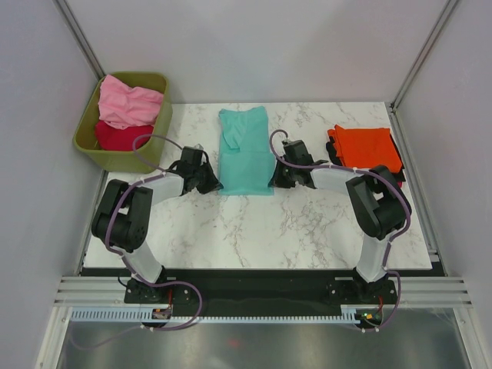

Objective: Fold and stack the t-shirts
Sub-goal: Fold the tshirt

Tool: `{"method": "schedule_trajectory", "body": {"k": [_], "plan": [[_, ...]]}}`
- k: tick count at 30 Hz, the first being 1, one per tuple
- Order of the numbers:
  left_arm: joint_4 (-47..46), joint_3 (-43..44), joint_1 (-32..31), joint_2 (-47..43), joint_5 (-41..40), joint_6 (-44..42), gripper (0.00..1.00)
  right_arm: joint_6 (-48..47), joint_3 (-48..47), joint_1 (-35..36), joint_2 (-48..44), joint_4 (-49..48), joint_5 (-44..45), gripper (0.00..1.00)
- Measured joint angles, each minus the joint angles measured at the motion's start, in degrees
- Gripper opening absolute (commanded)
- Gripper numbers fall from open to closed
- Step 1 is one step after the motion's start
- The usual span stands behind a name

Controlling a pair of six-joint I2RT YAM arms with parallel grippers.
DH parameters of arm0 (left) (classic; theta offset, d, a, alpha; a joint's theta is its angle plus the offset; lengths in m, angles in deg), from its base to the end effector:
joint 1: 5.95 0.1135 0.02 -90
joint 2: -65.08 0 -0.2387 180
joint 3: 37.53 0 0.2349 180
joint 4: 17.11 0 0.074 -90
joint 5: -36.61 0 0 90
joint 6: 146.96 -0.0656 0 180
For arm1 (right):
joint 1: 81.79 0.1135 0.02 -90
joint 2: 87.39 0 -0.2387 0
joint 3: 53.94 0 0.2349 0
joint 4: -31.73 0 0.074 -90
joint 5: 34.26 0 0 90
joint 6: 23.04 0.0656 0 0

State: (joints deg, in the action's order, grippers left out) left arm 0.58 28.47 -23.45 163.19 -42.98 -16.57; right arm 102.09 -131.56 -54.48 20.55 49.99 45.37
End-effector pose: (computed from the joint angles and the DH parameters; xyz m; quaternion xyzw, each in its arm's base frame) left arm 0.3227 -0.1142 0.1192 -0.1550 0.9228 -0.2402 0.2583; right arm 0.3393 0.1885 0.1181 0.0316 0.9316 0.2548 0.2574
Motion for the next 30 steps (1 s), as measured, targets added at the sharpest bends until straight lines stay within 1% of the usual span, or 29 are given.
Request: {"method": "schedule_trajectory", "body": {"k": [1, 7, 8, 11, 12, 13, 15, 17, 18, 20, 23, 28, 30], "plan": [[0.07, -0.20, 0.00, 0.00, -0.02, 0.00, 0.02, 0.13, 0.00, 0.00, 0.00, 0.11, -0.20, 0.00], [-0.96, -3.06, 0.00, -0.46, 0.24, 0.02, 0.02, 0.46, 0.11, 0.02, -0.55, 0.42, -0.90, 0.00], [-1.57, -3.67, 0.00, -0.76, 0.26, 0.02, 0.02, 0.48, 0.20, 0.02, -0.85, 0.52, -0.98, 0.02], [-2.21, -5.18, 0.00, -1.97, 0.26, 0.00, 0.08, 0.59, 0.33, 0.04, -1.81, 1.03, -1.42, 0.11], [-2.14, -5.57, 0.00, -2.36, 0.22, -0.02, 0.10, 0.61, 0.33, 0.07, -2.01, 1.18, -1.53, 0.14], [-1.99, -5.79, 0.00, -2.64, 0.17, -0.11, 0.13, 0.66, 0.33, 0.11, -2.05, 1.33, -1.62, 0.28], [-1.73, -6.12, -0.04, -3.08, 0.02, -0.28, 0.19, 0.83, 0.35, 0.13, -2.08, 1.70, -1.57, 0.37], [-1.49, -6.23, -0.11, -3.45, 0.00, -0.52, 0.25, 0.55, 0.35, 0.13, -2.08, 1.90, -1.57, 0.42], [-1.18, -6.32, -0.11, -3.78, -0.04, -0.68, 0.32, 0.59, 0.37, 0.13, -2.08, 1.97, -1.49, 0.47], [-0.81, -6.84, -0.11, -4.72, -0.07, -0.96, 0.42, 0.55, 0.37, 0.13, -2.10, 2.36, -1.20, 0.48], [0.24, -8.37, -0.15, -7.43, -0.81, -1.25, 0.52, 0.52, 0.48, 0.15, -2.14, 3.32, -1.11, 0.49], [1.53, -10.03, -0.24, -10.14, -1.38, -1.53, 0.57, 0.68, 0.57, 0.94, -2.14, 4.37, -1.60, 0.49], [1.75, -10.14, -0.26, -10.29, -1.36, -1.70, 0.60, 0.70, 0.92, 1.25, -2.16, 4.04, -2.14, 0.52]]}}
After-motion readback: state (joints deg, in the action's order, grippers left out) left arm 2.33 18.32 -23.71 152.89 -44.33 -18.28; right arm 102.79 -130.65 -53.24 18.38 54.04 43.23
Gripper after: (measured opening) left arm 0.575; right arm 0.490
